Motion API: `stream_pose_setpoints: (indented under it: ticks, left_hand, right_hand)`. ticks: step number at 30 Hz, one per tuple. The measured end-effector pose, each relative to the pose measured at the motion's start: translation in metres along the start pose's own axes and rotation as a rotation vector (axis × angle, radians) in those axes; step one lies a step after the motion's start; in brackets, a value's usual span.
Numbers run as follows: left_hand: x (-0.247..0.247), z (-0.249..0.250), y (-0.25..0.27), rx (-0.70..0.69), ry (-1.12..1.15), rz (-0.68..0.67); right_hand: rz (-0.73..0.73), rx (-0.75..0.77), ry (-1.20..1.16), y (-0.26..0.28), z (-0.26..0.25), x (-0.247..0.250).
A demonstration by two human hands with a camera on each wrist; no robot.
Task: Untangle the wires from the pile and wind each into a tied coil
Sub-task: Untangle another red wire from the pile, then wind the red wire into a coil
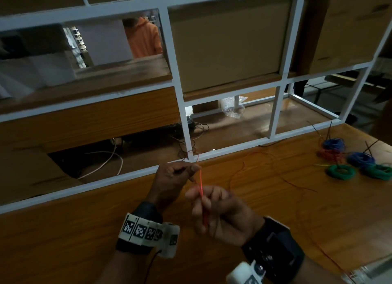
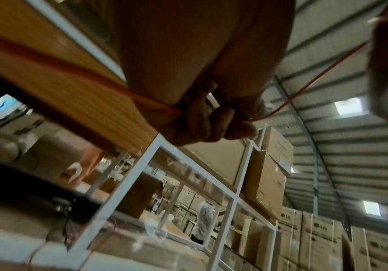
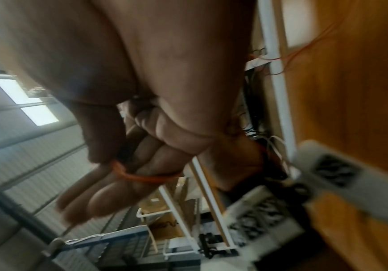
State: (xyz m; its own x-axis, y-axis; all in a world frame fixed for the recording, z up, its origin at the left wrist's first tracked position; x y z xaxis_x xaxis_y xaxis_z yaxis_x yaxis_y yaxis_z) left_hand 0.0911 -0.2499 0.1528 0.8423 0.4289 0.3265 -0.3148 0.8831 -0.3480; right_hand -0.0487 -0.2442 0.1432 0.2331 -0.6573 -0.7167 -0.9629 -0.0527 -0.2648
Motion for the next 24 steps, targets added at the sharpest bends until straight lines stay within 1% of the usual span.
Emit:
stream_pose_setpoints:
  ticks: [1,2,4,6,7,9,11,12,13,14,15,16,17,18,19,20,21,24]
  left_hand:
    - [-0.005,-0.001,0.001,0.028,0.050,-0.008]
    - [-0.010,0.000,0.003,0.035,0.082,-0.022]
    - [-0.016,-0.009,0.011,0.031,0.010,-0.018]
    - [-0.016,-0.026,0.020,0.089,-0.026,0.012]
    - [-0.015,-0.034,0.025,0.129,-0.016,0.041]
    - [-0.013,-0.046,0.036,0.187,-0.013,0.058]
    - [-0.015,-0.051,0.046,0.219,-0.055,-0.022]
    - [-0.017,-0.052,0.052,0.237,-0.076,-0.075]
    - [-0.018,-0.055,0.056,0.244,-0.104,-0.119]
    - [-0.015,-0.055,0.058,0.235,-0.157,-0.143]
    - [-0.011,-0.054,0.058,0.213,-0.230,-0.151]
    - [-0.003,-0.050,0.057,0.184,-0.315,-0.135]
    - [0.005,-0.043,0.054,0.141,-0.393,-0.106]
    - [0.013,-0.035,0.051,0.084,-0.463,-0.076]
    - [0.021,-0.028,0.048,0.034,-0.516,-0.057]
    - [0.028,-0.024,0.045,-0.003,-0.543,-0.044]
    - [0.034,-0.023,0.043,-0.023,-0.546,-0.039]
    - [0.045,-0.019,0.036,-0.084,-0.476,-0.058]
  right_hand:
    - [0.020,0.063,-0.020,-0.006,-0.013,-0.003]
    - [0.078,0.127,-0.059,-0.011,-0.026,-0.003]
    - [0.300,0.265,-0.129,-0.013,-0.050,0.009]
    - [0.551,0.409,-0.046,-0.007,-0.067,0.027]
    - [0.662,0.474,0.060,-0.002,-0.073,0.038]
    - [0.883,0.576,0.400,0.009,-0.082,0.058]
    - [1.091,0.632,0.811,0.018,-0.085,0.076]
    - [1.168,0.625,1.009,0.020,-0.085,0.084]
    - [1.215,0.582,1.193,0.020,-0.083,0.090]
    - [1.206,0.492,1.365,0.016,-0.080,0.095]
    - [1.144,0.347,1.514,0.010,-0.072,0.100]
    - [1.049,0.161,1.614,0.003,-0.061,0.105]
    - [0.951,-0.033,1.655,0.000,-0.047,0.110]
    - [0.858,-0.190,1.649,-0.001,-0.034,0.112]
    - [0.785,-0.308,1.617,0.000,-0.023,0.114]
    - [0.725,-0.385,1.565,0.002,-0.015,0.114]
    - [0.677,-0.416,1.509,0.002,-0.010,0.109]
    - [0.587,-0.424,1.247,0.003,-0.001,0.094]
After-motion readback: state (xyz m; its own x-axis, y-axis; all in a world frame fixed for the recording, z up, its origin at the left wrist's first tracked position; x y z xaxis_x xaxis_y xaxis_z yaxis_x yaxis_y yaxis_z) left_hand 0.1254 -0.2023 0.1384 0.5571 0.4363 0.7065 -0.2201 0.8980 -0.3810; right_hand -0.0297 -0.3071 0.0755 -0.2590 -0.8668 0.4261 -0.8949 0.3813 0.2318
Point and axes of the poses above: each hand's wrist, its own y-axis away from the middle knuckle, its own x-axis out of the back of the hand, z = x × y, the point moved 6 cm from there along -y, towards the middle knuckle, and after that the axes turned 7 degrees about -x, right-handed, at the moved point
